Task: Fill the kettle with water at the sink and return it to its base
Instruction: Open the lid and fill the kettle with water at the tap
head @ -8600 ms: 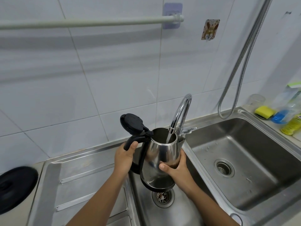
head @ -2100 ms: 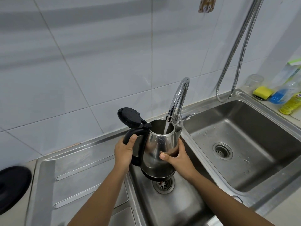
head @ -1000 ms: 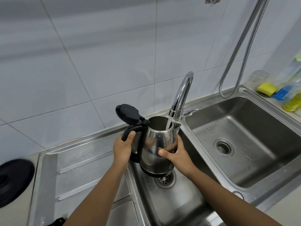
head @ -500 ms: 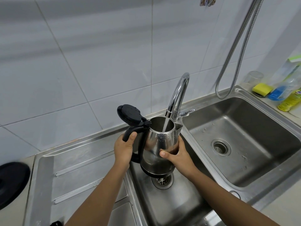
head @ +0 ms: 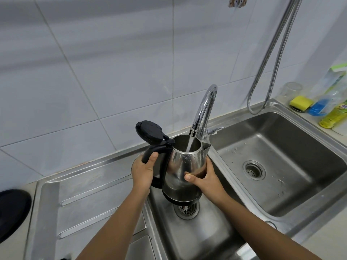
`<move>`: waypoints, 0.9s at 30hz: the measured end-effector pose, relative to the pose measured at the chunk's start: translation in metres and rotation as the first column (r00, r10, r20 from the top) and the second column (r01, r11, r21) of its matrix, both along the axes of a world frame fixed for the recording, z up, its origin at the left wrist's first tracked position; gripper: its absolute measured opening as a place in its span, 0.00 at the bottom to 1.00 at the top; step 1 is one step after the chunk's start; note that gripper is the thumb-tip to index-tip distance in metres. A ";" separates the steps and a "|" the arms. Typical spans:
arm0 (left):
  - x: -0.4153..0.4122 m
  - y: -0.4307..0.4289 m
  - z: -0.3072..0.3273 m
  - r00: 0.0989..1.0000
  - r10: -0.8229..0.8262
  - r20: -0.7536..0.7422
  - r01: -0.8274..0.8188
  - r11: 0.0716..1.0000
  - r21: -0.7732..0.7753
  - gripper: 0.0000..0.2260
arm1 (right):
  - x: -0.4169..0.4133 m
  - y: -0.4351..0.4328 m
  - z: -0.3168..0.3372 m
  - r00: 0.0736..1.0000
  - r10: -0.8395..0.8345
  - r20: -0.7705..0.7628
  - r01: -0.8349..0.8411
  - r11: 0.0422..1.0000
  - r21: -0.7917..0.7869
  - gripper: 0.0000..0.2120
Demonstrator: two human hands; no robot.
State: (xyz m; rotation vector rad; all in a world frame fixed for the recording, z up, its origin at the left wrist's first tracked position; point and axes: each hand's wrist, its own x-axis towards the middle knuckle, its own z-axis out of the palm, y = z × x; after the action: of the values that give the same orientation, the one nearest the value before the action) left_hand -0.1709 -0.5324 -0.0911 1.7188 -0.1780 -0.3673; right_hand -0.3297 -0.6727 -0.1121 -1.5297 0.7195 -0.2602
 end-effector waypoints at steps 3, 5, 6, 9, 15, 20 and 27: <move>0.000 -0.001 0.001 1.000 0.002 0.002 -0.002 1.000 0.005 0.24 | 0.000 0.000 -0.002 1.000 -0.004 0.003 0.004 1.000 0.002 0.61; 0.000 -0.002 0.002 1.000 0.003 0.003 -0.003 1.000 0.005 0.24 | 0.001 -0.001 -0.002 1.000 -0.005 0.005 0.005 1.000 0.004 0.61; 0.000 -0.003 0.002 1.000 0.005 0.004 -0.005 1.000 0.003 0.24 | 0.001 -0.001 -0.002 1.000 -0.004 0.009 0.004 1.000 0.002 0.61; 0.000 -0.003 0.001 1.000 0.005 0.003 -0.005 1.000 -0.001 0.26 | 0.001 -0.001 -0.002 1.000 -0.005 0.016 0.005 1.000 -0.003 0.60; -0.003 -0.002 -0.002 1.000 -0.002 -0.017 0.001 1.000 -0.017 0.27 | -0.002 -0.002 -0.002 1.000 -0.008 0.006 0.008 1.000 -0.010 0.59; -0.006 -0.005 0.001 1.000 -0.016 -0.025 0.016 1.000 -0.022 0.23 | -0.005 -0.004 -0.003 1.000 -0.013 0.017 0.013 1.000 0.010 0.61; -0.006 -0.007 -0.003 1.000 -0.018 -0.006 0.018 1.000 -0.004 0.24 | -0.006 -0.005 -0.004 0.999 -0.012 0.030 0.012 1.000 0.010 0.60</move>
State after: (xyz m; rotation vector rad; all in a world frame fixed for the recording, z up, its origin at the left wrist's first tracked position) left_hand -0.1768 -0.5397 -0.0938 1.7127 -0.1898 -0.3858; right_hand -0.3362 -0.6782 -0.1156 -1.5090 0.7052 -0.2879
